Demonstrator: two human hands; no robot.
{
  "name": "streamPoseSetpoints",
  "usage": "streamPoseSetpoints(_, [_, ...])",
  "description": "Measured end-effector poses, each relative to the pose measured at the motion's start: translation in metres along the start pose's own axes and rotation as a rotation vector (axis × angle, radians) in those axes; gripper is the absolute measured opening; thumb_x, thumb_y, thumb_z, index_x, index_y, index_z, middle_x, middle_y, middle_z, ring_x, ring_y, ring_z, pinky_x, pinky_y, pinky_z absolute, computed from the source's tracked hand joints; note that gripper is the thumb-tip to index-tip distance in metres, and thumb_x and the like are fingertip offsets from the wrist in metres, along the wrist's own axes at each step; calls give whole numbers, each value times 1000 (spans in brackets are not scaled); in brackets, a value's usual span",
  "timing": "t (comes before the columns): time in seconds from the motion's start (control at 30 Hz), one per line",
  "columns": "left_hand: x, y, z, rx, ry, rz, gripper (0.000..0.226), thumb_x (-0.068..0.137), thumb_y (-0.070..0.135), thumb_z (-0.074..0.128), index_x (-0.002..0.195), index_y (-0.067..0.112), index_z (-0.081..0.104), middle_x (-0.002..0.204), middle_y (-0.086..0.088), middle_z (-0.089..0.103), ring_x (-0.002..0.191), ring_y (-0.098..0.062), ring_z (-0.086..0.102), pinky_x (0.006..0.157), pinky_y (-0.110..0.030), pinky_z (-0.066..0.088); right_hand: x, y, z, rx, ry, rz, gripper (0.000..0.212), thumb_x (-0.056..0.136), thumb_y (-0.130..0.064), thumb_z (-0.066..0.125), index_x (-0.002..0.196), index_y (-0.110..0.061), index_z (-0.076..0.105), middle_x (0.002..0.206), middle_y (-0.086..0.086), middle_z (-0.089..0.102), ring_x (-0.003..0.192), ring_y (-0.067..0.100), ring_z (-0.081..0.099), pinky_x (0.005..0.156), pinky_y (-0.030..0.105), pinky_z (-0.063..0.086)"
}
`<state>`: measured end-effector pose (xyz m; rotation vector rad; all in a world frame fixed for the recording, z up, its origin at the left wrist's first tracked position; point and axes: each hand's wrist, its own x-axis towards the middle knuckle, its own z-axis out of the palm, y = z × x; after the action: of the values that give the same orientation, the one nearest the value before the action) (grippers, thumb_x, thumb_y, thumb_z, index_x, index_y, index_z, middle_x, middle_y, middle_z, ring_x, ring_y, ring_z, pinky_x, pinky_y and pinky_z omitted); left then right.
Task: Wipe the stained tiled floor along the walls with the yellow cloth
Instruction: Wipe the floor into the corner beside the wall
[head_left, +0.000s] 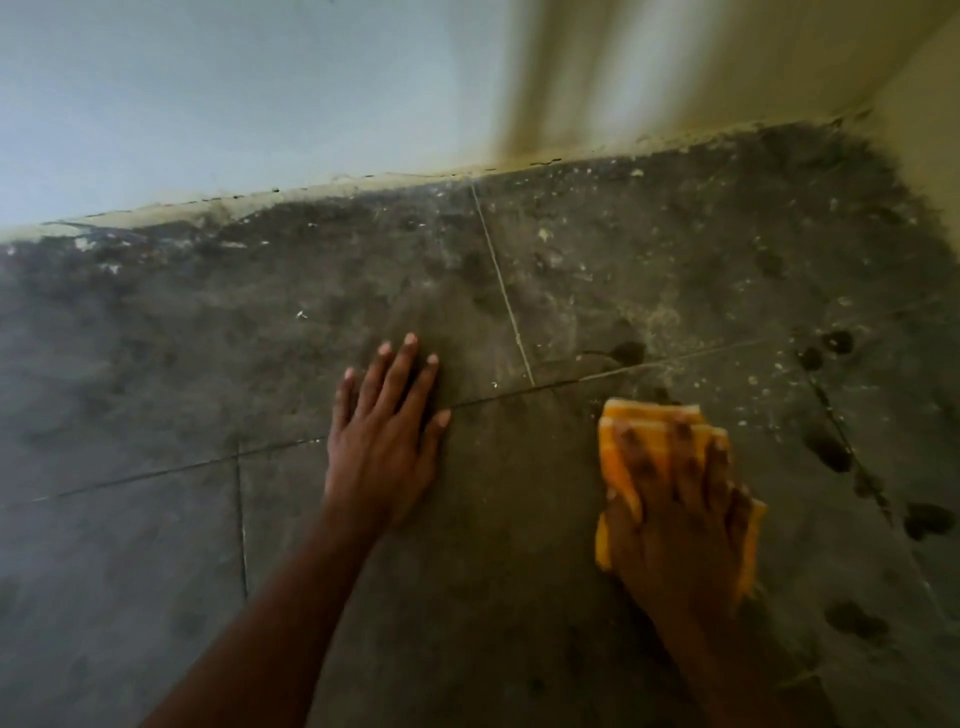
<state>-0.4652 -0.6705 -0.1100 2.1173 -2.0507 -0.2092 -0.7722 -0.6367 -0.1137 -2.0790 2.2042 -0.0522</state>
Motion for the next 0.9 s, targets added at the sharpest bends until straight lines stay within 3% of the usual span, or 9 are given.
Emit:
streamPoseSetpoints(0.13, [73,-33,-1,33,42,-89,66,106,59,21,166,32,23,177,3,14,164,-21,8,132,-53,5,102,-75,6,193,82,356,74,99,-61,35,160,-47,-3,174,14,-7,157,51,-8,120,74,7])
streamPoseSetpoints(0.27, [76,-37,3,-30,92,-104,61,107,54,23,165,36,27,176,6,16,164,-17,10,132,-51,11,78,-144,8,98,50,-172,71,96,-62,41,160,-54,11,176,4,-1,159,44,-8,123,69,3])
streamPoseSetpoints(0.37, [78,-37,0,-41,123,-120,58,108,50,27,163,36,33,175,6,22,163,-17,17,130,-51,16,32,-98,0,-18,-18,-541,75,93,-62,46,158,-60,9,176,-2,6,160,39,5,118,71,21])
streamPoseSetpoints(0.47, [78,-35,1,-24,116,-111,57,109,49,28,165,37,29,176,7,19,163,-17,14,131,-51,14,91,-47,-6,-51,1,-262,71,94,-65,28,157,-61,-2,176,2,3,160,43,5,116,76,23])
streamPoseSetpoints(0.57, [77,-39,8,-14,112,-118,59,109,50,25,166,36,24,176,7,15,164,-16,10,132,-51,12,177,-93,-2,144,50,172,68,97,-67,31,160,-56,6,175,6,-1,158,48,-3,119,76,10])
streamPoseSetpoints(0.7, [78,-43,11,5,129,-155,62,108,53,25,167,34,22,177,7,12,164,-17,7,132,-51,10,169,-165,11,137,128,-244,63,96,-62,43,157,-50,33,173,4,19,159,45,6,124,68,7])
streamPoseSetpoints(0.77, [76,-39,7,12,123,-149,62,107,53,25,167,33,24,177,6,13,164,-18,9,131,-53,11,131,-133,5,35,46,-535,64,96,-63,40,157,-58,22,175,-5,9,161,36,1,125,64,8])
streamPoseSetpoints(0.83, [78,-35,5,8,101,-140,62,108,53,23,167,33,22,177,6,10,164,-19,7,132,-54,10,127,-82,-3,-29,7,-492,67,95,-68,33,157,-63,7,175,-9,2,161,34,1,123,67,14])
streamPoseSetpoints(0.9, [77,-36,6,13,88,-142,62,109,53,22,168,33,17,177,6,6,165,-18,2,132,-54,8,159,-68,-6,22,57,-169,67,94,-68,29,158,-58,12,175,-1,9,160,39,6,120,71,17])
